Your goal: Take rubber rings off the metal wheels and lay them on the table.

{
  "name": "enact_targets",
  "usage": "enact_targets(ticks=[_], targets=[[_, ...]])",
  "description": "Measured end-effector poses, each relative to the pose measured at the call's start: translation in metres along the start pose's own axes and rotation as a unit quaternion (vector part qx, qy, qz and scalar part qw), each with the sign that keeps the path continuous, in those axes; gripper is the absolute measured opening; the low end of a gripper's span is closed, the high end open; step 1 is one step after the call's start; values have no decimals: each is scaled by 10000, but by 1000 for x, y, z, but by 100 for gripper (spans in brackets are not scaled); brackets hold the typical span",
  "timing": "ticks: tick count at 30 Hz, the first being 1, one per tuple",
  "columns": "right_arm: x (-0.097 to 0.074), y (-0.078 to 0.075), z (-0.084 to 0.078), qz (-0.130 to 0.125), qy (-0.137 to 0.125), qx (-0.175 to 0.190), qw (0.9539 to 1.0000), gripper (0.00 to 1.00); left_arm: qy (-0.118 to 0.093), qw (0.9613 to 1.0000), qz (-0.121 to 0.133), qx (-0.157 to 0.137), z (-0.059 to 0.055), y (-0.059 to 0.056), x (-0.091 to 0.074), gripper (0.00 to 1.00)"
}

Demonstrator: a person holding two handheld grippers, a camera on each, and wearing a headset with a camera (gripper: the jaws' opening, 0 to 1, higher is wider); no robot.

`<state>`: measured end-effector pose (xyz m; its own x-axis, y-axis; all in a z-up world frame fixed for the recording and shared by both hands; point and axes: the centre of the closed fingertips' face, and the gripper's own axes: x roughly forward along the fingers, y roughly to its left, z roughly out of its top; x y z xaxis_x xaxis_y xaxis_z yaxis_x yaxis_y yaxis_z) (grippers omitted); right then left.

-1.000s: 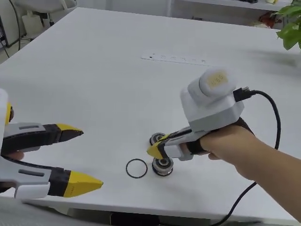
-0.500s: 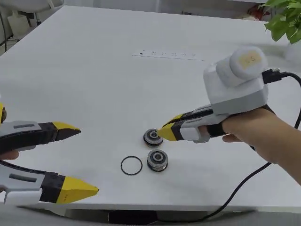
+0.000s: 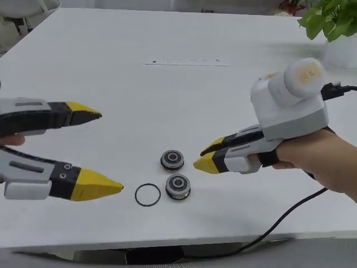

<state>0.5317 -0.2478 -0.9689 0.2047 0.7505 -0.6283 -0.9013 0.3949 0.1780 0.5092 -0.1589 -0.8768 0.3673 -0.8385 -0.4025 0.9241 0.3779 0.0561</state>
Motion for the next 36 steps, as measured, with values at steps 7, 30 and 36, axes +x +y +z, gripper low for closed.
enact_targets(ticks=[7,30,36], targets=[[10,9,-12,300,107,-165,9994,23,-141,9989,-240,365,29,6,31,79],[19,3,-22,450,26,274,9986,26,-328,9993,-159,128,12,10,97,69],[20,4,-22,497,-4,296,9983,26,-219,9995,-220,-32,-6,4,95,67]])
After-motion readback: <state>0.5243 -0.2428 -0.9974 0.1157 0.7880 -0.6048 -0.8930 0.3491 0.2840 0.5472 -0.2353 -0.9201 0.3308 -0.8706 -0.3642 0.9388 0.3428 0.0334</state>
